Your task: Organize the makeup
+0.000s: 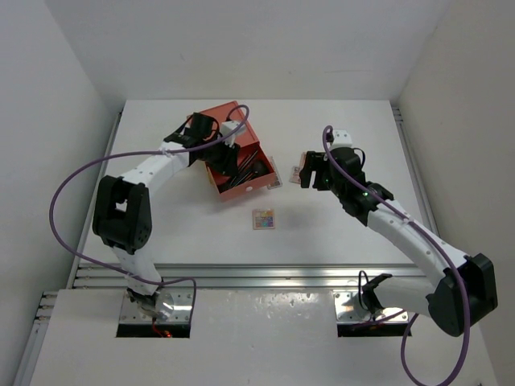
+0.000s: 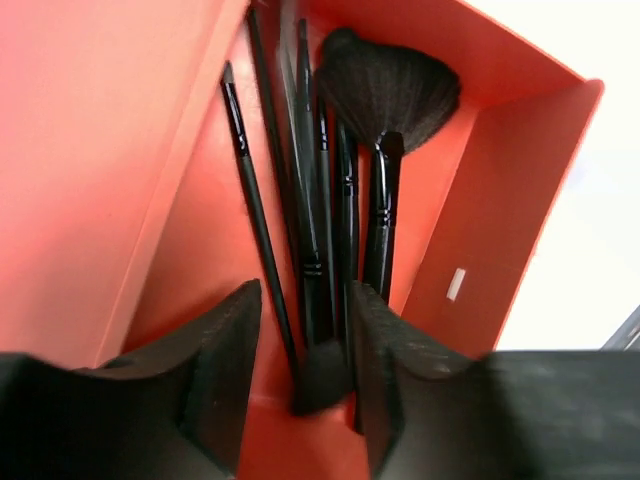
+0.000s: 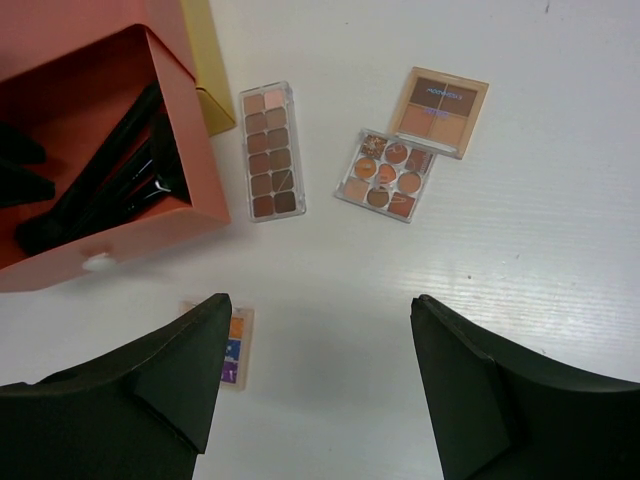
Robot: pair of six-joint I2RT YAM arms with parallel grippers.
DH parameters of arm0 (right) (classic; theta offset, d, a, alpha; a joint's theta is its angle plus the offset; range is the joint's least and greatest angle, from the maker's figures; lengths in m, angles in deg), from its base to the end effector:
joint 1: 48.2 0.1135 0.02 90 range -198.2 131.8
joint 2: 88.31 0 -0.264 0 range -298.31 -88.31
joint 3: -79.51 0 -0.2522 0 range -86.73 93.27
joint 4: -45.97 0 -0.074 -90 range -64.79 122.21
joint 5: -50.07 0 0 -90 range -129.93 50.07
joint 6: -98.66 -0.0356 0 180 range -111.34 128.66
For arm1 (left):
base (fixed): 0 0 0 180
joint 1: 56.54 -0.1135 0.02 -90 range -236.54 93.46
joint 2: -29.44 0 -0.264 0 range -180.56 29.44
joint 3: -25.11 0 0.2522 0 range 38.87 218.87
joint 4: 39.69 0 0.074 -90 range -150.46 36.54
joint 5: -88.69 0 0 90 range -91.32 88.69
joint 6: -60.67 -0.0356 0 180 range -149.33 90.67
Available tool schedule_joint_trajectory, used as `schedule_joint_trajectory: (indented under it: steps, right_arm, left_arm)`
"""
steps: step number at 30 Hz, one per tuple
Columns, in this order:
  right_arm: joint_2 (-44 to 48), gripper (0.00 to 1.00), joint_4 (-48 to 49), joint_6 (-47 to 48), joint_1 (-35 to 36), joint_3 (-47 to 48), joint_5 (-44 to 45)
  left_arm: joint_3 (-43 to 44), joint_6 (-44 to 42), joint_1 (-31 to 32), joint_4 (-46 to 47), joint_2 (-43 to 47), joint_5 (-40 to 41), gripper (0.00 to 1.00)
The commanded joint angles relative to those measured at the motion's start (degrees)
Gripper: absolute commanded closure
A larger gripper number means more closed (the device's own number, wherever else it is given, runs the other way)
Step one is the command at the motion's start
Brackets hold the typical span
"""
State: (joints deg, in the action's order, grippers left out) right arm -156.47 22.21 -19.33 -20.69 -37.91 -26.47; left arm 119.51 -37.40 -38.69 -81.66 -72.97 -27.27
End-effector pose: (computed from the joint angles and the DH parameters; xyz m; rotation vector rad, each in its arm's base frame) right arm 0.2411 0.1162 0.2808 0.1524 2.0806 0.3496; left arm 0.3709 -0.1358 0.2550 0.7387 2.3065 -0.6292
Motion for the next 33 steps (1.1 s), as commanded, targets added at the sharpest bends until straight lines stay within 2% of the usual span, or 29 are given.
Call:
schedule_joint_trajectory:
  steps: [1,7,10,11,14,15,19,23,27,33]
  right_arm:
    - [0.22,0.28,0.68,1.18,-0.08,1.98,-0.35]
    - [-3.38,0.30,-1.16,8.99,4.66,6.29,-2.64]
    - [-7.67,0.49,-0.20,9.18,6.59,7.61,-6.49]
    - [-8.21,0.66,2.15,8.92,7.55,6.91,-8.77]
    - [-12.42,0.86,6.38,8.48,9.48,4.37,-15.70]
    - [-14.00,0.98,8.75,7.95,10.19,3.92,-16.61]
    - [-18.76,1.00,17.88,6.55,11.34,1.81,-20.82]
    - [-26.21,1.00,22.39,5.49,12.22,5.31,-21.27]
    - [-31.23,1.00,28.34,3.91,12.31,8.47,-18.65]
    - [-37.21,1.00,31.62,3.47,12.31,12.88,-16.01]
  left_arm:
    - [0.56,2.63,0.35,-0.09,2.22,1.79,0.52]
    - [6.11,4.30,0.35,-1.23,2.74,0.74,0.49]
    - [11.19,4.82,0.35,-1.94,3.26,0.12,0.49]
    - [13.90,4.82,-0.26,-2.55,3.27,0.12,0.49]
    - [17.08,4.30,-1.93,-2.56,2.66,2.13,0.49]
    - [17.79,4.30,-2.46,-2.56,2.65,3.27,0.49]
    - [18.50,3.15,-5.71,0.43,-0.76,7.15,0.49]
    - [19.11,3.15,-7.91,1.75,-5.42,9.87,0.49]
    - [19.73,2.63,-7.91,2.89,-8.94,11.01,0.49]
    - [15.25,0.87,-7.91,4.56,-9.47,11.63,0.49]
